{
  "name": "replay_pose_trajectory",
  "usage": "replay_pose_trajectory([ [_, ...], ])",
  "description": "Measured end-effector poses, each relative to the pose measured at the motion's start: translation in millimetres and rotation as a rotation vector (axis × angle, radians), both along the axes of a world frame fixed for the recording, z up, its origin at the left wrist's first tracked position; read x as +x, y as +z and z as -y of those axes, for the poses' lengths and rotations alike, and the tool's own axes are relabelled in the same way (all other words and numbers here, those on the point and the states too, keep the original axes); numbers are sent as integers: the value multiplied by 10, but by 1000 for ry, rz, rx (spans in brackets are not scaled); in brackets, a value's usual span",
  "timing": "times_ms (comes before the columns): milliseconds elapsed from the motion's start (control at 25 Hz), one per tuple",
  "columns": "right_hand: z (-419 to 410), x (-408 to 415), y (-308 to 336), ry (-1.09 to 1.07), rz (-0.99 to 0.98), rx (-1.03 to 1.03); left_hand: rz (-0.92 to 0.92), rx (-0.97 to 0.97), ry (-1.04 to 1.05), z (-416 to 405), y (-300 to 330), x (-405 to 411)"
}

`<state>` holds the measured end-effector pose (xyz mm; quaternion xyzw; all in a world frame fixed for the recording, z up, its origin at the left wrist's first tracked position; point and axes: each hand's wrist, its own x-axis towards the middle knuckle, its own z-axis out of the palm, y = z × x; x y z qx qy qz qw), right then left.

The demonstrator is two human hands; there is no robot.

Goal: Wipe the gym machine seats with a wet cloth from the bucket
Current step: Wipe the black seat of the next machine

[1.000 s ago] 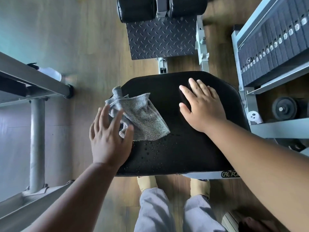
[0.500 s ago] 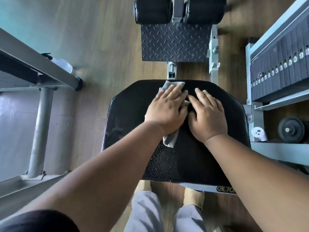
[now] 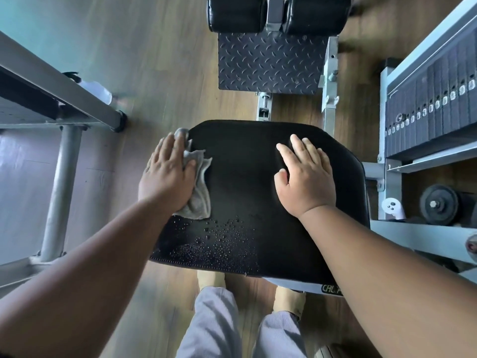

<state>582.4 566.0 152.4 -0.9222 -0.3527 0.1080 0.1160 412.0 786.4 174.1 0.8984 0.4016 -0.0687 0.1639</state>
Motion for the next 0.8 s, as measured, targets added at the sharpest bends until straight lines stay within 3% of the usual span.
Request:
replay_pose_trajectory([
  [120, 2, -1, 2, 4, -3, -8, -13, -31, 115, 178, 41, -286],
  [240, -4, 5, 2, 19, 1, 6, -54, 27, 104, 340, 18, -209],
  [480, 4, 44, -21, 0, -37, 87, -15, 52, -175, 1184, 18, 252],
  [640, 56, 87, 84, -7, -153, 203, 38, 23, -362, 1652, 4, 145],
  [800, 707, -352, 175, 110, 24, -130, 22, 96, -259, 1144, 35, -435],
])
